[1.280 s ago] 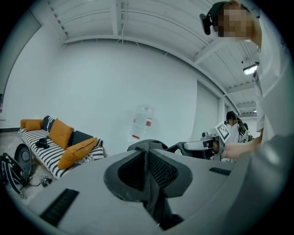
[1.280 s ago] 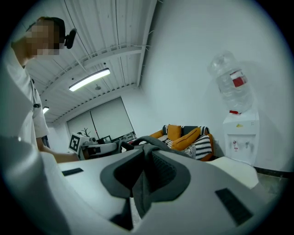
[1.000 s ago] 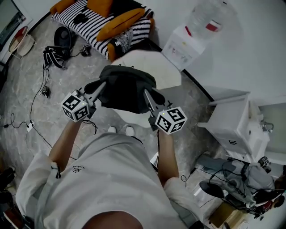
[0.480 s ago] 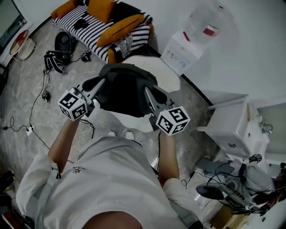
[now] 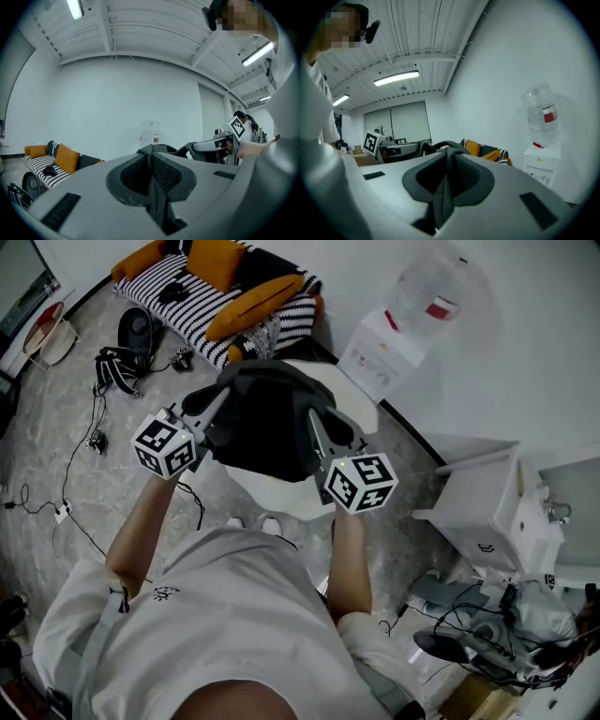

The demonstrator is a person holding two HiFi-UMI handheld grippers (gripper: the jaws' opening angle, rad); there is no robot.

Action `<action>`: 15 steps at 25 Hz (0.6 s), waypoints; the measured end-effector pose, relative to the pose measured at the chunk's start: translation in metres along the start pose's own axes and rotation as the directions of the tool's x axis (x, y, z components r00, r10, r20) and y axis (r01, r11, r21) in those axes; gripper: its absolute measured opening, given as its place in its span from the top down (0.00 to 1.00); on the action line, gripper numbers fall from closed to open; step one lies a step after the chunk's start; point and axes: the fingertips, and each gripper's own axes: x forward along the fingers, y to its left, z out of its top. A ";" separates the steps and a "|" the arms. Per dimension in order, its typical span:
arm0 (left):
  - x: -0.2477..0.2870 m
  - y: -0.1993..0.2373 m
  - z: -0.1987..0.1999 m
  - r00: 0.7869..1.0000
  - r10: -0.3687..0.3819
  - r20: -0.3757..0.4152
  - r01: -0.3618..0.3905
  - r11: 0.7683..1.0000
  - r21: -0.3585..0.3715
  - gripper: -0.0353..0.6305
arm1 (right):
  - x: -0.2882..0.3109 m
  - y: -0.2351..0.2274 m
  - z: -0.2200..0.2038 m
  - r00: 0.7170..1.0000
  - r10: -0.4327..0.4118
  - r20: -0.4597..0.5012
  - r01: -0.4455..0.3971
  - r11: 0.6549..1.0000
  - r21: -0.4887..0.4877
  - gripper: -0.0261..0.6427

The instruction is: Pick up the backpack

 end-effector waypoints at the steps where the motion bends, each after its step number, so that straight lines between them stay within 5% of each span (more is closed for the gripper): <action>1: 0.002 0.002 0.002 1.000 0.003 0.003 -0.003 1.000 0.002 0.89 | 0.001 0.000 0.002 1.000 -0.004 0.001 0.004 1.000 -0.007 0.89; 15: 0.023 0.017 -0.001 0.999 0.041 0.028 -0.042 0.999 0.018 0.89 | 0.014 -0.014 0.001 0.999 -0.050 0.004 0.050 0.998 -0.036 0.89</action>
